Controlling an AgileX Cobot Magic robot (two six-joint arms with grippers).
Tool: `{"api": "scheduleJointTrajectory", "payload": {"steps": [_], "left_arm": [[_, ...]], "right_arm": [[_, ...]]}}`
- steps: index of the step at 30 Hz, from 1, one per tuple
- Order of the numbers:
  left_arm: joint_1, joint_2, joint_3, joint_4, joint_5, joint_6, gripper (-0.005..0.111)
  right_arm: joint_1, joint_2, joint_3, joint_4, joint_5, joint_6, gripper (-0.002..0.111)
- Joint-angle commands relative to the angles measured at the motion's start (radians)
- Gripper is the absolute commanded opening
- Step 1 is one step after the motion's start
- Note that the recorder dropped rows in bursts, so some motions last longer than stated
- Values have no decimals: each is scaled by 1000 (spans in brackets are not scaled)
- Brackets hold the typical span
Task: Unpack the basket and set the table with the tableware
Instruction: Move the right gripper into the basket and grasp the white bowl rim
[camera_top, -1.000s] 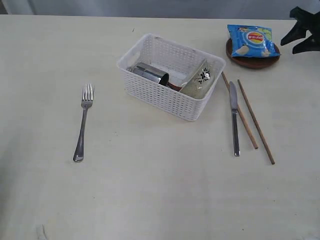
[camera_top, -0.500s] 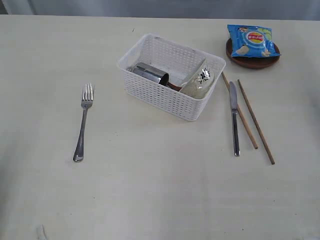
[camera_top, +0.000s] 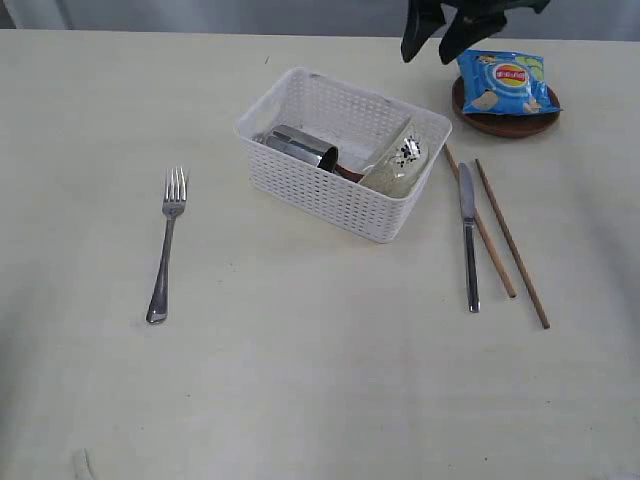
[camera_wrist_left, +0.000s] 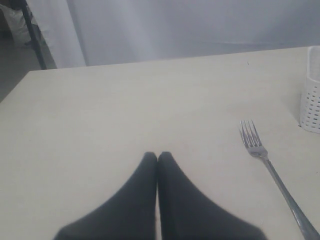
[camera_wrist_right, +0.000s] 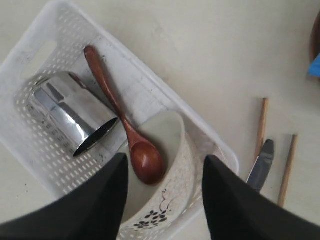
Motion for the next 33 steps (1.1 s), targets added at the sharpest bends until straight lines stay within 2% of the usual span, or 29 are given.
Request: {"api": "scheduleJointTrajectory", "payload": {"steps": [1,17,23,33], "left_arm": [[-5,-2,2,1,-1,-2,0],[-5,-2,2,1,-1,-2,0],[-5,-2,2,1,-1,-2,0],[-5,-2,2,1,-1,-2,0]], "right_arm": [[8,-8,33,41,0,-33,45],[38,53,54,33,0,32,42],[76,65,56,-69,0,83,42],[87,65,94,-133,0,124,42]]}}
